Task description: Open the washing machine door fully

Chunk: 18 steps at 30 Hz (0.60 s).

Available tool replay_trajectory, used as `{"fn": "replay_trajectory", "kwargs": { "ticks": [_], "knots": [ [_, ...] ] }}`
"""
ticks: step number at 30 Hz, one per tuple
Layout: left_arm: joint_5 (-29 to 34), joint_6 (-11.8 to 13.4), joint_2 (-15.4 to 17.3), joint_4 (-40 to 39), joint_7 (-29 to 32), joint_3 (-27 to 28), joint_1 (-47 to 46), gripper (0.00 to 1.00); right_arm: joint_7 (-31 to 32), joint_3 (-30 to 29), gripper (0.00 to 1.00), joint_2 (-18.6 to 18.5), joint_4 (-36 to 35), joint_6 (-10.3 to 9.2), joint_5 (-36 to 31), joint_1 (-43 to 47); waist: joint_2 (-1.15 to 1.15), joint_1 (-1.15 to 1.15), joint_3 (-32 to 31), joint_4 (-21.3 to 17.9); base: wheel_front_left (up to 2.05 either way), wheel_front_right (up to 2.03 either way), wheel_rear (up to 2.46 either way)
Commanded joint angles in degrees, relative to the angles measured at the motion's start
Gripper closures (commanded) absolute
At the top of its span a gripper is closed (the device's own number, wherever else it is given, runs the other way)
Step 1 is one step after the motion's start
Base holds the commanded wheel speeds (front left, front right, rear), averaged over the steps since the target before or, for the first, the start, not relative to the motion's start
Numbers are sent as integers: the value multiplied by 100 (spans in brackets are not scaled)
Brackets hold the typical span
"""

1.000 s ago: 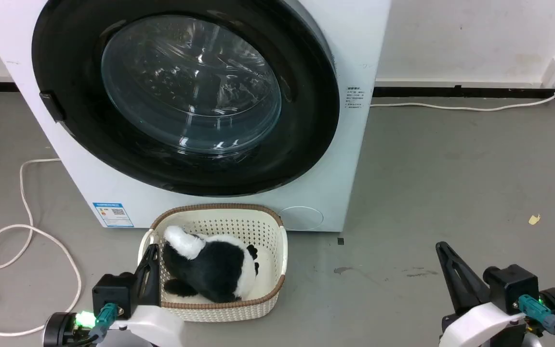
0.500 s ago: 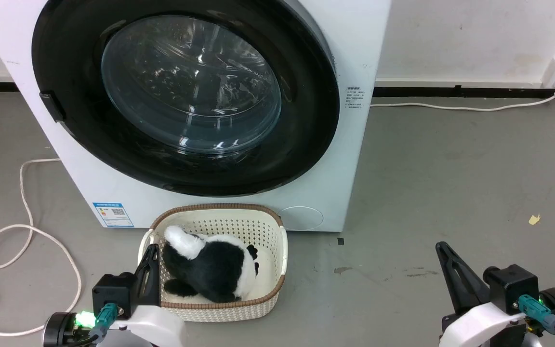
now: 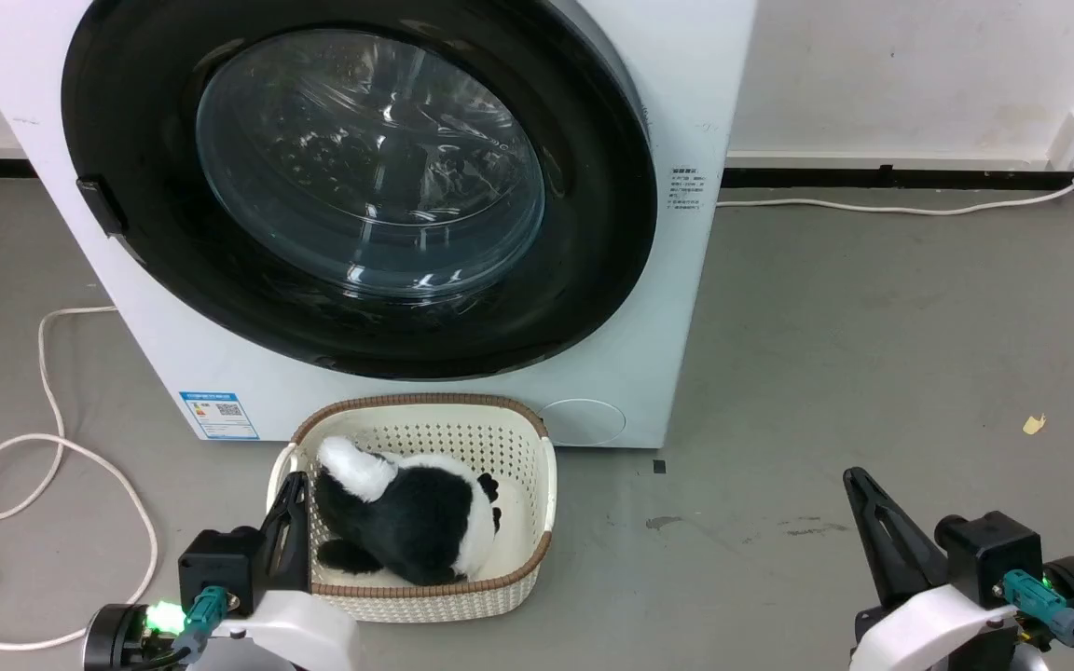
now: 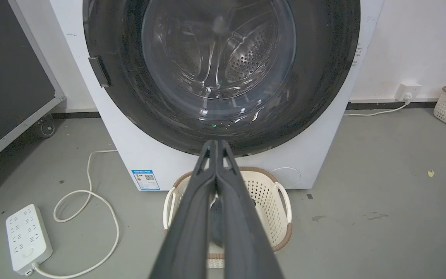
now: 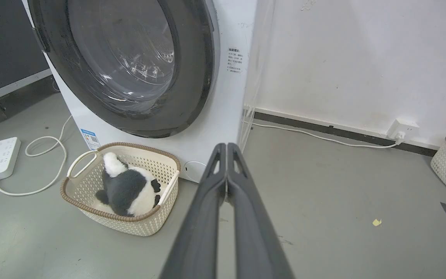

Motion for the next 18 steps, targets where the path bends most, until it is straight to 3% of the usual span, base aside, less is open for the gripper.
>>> {"fn": "replay_trajectory", "kwargs": {
  "ticks": [1,18],
  "knots": [
    [51,14,3,10,1,5,-89,100,3,-4,100,1,14,-5,25,-67,0,0,0,0,0,0,0],
    [51,14,3,10,1,5,-89,100,3,-4,100,1,14,-5,25,-67,0,0,0,0,0,0,0]
  ]
}}
